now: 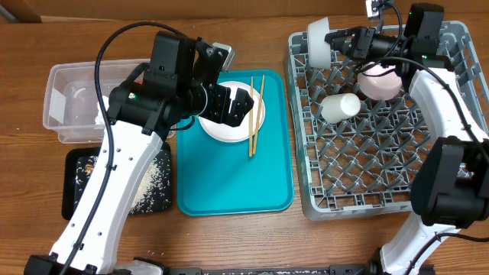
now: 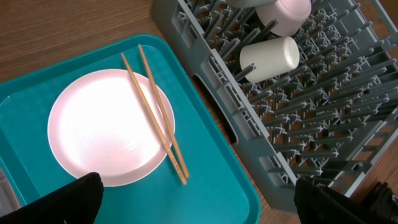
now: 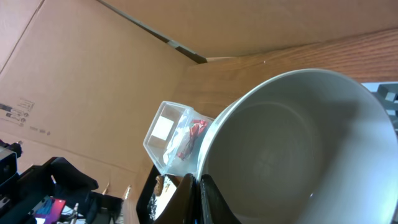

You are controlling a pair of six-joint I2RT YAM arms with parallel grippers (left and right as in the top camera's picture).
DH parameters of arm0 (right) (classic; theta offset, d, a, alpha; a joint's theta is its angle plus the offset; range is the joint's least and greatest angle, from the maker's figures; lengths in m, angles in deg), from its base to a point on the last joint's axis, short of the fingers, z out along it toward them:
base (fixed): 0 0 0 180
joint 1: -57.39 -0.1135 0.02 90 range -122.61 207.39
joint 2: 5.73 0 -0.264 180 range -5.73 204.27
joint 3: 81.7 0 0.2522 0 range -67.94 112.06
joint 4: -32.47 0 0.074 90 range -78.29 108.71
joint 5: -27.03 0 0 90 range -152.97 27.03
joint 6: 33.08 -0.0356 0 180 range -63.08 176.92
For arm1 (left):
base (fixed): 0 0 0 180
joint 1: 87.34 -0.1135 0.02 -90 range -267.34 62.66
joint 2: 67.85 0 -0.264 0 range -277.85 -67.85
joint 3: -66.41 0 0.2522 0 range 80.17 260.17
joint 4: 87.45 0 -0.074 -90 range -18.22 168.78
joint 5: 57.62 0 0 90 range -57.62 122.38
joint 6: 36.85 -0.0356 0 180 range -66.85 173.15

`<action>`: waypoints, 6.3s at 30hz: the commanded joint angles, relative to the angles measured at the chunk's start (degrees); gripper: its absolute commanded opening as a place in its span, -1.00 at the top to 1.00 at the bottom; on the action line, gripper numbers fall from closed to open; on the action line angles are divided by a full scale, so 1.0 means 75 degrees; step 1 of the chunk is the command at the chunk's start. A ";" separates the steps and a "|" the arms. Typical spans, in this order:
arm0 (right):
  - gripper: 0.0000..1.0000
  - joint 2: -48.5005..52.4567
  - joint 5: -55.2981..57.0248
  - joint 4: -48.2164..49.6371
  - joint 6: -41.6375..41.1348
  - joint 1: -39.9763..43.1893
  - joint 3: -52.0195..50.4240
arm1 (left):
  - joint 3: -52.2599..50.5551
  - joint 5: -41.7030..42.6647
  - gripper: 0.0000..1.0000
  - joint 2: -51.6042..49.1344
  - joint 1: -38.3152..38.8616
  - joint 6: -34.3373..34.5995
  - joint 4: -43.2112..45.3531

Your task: Sort waste into correct bins and load items into the dishwasher

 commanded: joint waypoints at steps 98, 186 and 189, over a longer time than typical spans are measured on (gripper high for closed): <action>-1.00 -0.2136 0.9611 -0.5272 0.0443 -0.1751 0.0009 | 0.0119 -0.0023 -1.00 0.0058 -0.0032 -0.0169 -0.0026; -1.00 -0.2136 0.9611 -0.5272 0.0443 -0.1749 0.0009 | 0.0122 -0.0023 -1.00 0.0058 -0.0032 -0.0169 -0.0026; -1.00 -0.2136 0.9611 -0.5272 0.0443 -0.1749 0.0009 | 0.0122 -0.0023 -1.00 0.0058 -0.0032 -0.0169 -0.0026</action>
